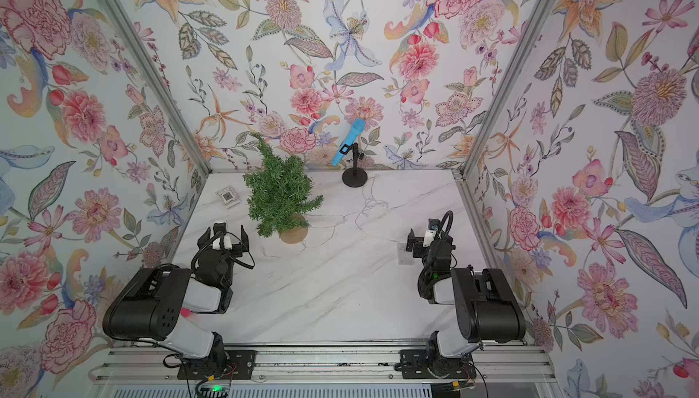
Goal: Wrap string light around the christmas tree
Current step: Pick up the Christmas tree at the center of the board.
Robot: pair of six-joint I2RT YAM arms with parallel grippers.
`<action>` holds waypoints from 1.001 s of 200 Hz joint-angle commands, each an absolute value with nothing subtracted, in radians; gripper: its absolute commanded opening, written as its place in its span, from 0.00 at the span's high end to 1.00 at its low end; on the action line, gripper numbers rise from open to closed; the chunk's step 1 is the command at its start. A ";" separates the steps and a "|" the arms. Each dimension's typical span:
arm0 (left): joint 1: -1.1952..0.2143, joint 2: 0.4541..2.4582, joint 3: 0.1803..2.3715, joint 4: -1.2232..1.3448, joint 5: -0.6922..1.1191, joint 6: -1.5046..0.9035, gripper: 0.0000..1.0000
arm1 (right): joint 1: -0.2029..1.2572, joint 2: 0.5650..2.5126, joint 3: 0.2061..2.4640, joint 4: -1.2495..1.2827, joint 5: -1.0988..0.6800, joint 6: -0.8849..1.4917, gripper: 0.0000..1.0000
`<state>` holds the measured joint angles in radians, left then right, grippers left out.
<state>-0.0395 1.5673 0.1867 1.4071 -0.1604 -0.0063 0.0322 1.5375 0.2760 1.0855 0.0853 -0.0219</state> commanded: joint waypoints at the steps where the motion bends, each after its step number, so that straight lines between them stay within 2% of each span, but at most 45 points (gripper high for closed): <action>1: -0.035 1.575 0.201 1.417 -0.140 0.011 0.00 | 0.029 1.546 0.296 1.097 0.074 -0.029 0.00; 200: -0.029 1.574 0.201 1.415 -0.142 0.001 0.00 | 0.029 1.545 0.296 1.098 0.074 -0.030 0.00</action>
